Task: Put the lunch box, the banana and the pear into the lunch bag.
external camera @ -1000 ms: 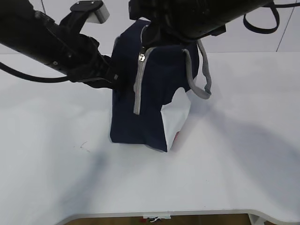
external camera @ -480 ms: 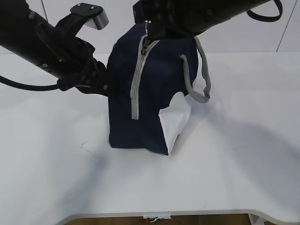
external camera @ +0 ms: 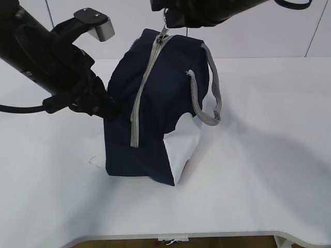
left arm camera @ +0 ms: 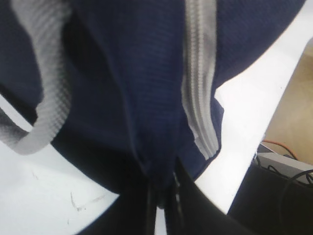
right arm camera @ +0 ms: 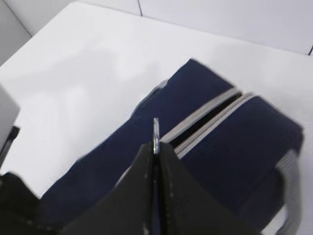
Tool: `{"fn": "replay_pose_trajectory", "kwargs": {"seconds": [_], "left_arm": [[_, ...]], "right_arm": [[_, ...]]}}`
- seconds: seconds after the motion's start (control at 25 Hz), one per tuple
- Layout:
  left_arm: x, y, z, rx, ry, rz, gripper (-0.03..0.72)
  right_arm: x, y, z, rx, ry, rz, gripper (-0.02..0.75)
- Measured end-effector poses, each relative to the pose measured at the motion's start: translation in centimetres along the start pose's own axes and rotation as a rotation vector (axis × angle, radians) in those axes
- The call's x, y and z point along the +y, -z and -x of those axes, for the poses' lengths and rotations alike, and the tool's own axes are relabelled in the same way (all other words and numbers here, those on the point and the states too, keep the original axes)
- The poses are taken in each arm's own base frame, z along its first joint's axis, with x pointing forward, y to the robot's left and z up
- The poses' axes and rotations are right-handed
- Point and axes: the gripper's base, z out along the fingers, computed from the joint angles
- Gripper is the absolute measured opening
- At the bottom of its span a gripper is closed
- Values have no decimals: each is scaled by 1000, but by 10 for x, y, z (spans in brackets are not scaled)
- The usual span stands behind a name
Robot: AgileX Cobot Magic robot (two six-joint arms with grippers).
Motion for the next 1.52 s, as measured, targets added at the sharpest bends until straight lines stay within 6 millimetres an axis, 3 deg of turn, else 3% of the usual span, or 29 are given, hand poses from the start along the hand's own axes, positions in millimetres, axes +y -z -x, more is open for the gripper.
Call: {"fn": "replay_pose_trajectory", "kwargs": {"seconds": [0.16,0.36,0.88,1.0,1.24,1.36,1.52], "left_arm": [[-2,3,-1,9,-9,-4,-4],[-6,13,-2,18,-37,4,-4],[-19,44,-7,46,-106,17,-5],[-19,44,-8,49,-109,21,-5],[-18,43,-9,52,-66,24,1],[-18,43,-8,49,-28,29,61],[-19,53,1,11,14,44,249]], "right_arm": [[-19,2,5,-15,-24,-43,13],[-50,-11,5,-1,-69,-113,13],[-87,-89,-2,62,-106,-170,13],[-89,-97,-3,88,-154,-156,13],[-79,-93,1,130,-249,-46,13],[-73,-93,1,152,-285,24,13],[-69,-92,0,163,-308,64,13]]}}
